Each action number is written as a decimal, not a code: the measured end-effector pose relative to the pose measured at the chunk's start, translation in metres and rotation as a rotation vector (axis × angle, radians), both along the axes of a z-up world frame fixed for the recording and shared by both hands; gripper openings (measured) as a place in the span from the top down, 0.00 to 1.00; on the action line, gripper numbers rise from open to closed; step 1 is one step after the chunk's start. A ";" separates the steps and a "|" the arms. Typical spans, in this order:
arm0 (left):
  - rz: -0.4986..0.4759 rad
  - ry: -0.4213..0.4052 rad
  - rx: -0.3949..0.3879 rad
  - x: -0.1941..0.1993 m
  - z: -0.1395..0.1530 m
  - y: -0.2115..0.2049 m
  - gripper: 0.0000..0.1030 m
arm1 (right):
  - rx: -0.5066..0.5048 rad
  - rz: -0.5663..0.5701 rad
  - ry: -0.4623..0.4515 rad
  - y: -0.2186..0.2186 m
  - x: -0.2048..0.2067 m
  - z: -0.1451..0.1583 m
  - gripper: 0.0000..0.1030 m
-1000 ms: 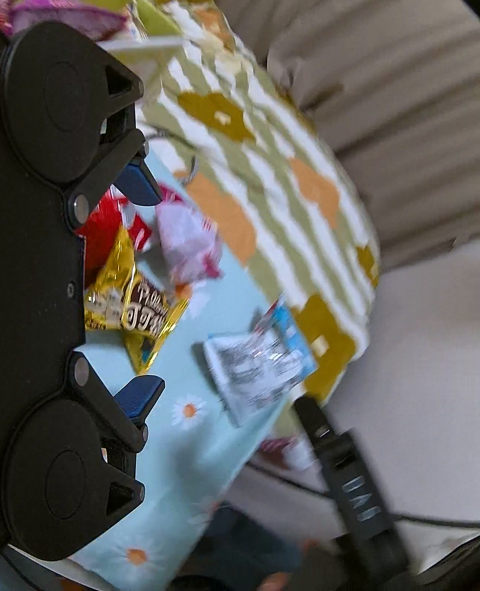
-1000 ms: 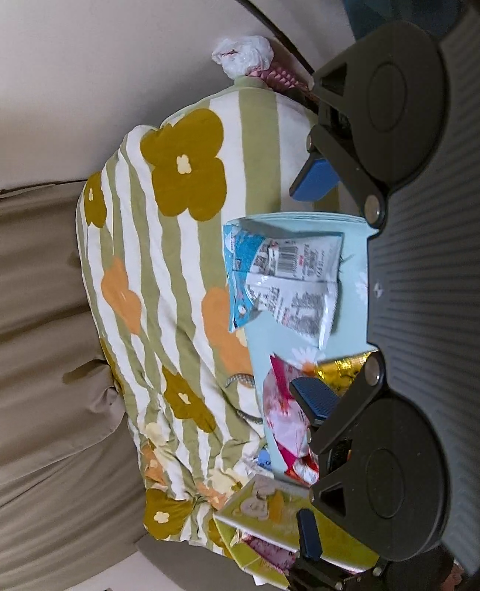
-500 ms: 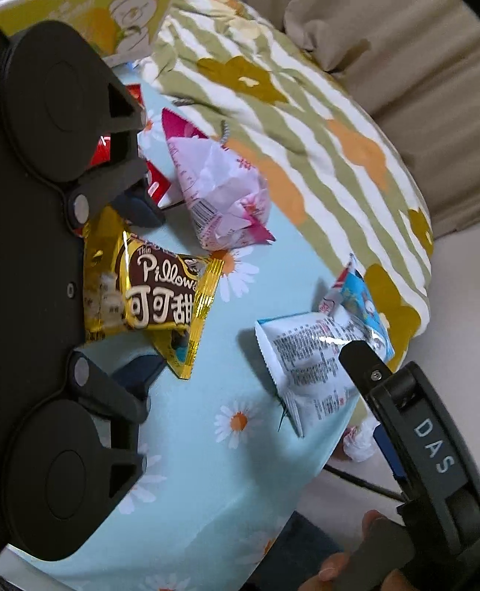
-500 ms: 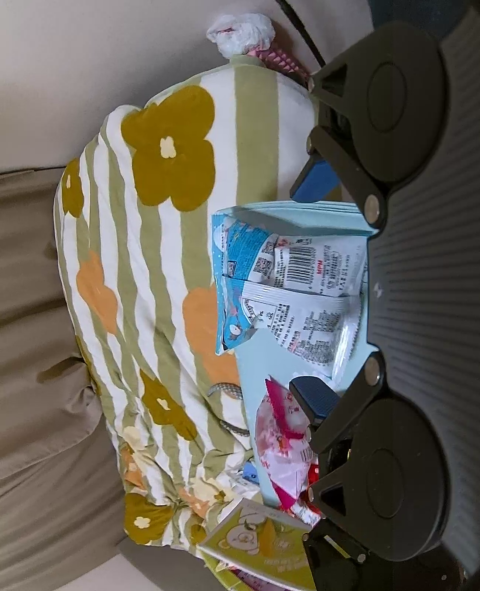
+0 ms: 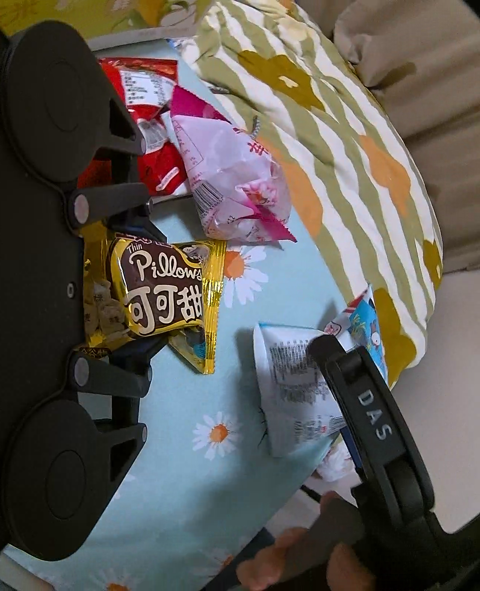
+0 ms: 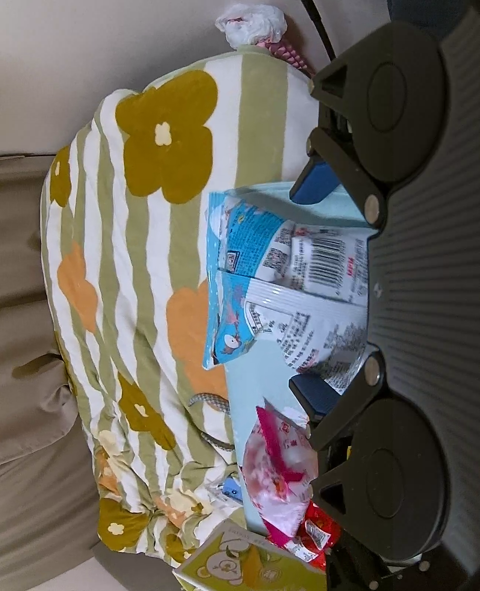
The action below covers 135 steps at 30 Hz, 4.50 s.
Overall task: Organize snacks
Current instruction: 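Grasp the gold Pillows bag with the left tool while the right tool grasps the blue-white barcode bag, then lift both held bags and carry them over the yellow box, then open the left tool to drop the gold bag while the right tool drops the blue-white bag, then move both open tools to the last snacks on the daisy cloth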
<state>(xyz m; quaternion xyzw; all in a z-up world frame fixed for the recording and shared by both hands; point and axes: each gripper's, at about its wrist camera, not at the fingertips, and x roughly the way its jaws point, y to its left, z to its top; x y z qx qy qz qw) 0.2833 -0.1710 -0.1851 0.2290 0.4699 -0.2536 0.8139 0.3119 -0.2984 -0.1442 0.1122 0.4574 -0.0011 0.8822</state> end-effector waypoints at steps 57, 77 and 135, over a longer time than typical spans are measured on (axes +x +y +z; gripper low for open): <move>0.514 -0.392 -0.234 -0.056 0.216 0.252 0.47 | 0.180 0.291 -0.280 0.216 -0.028 0.176 0.30; 0.537 -0.228 -0.345 0.057 0.190 0.383 0.05 | 0.125 0.205 -0.211 0.382 0.027 0.168 0.30; 0.550 -0.333 -0.345 -0.074 0.214 0.343 0.02 | 0.143 -0.007 -0.303 0.280 -0.079 0.200 0.00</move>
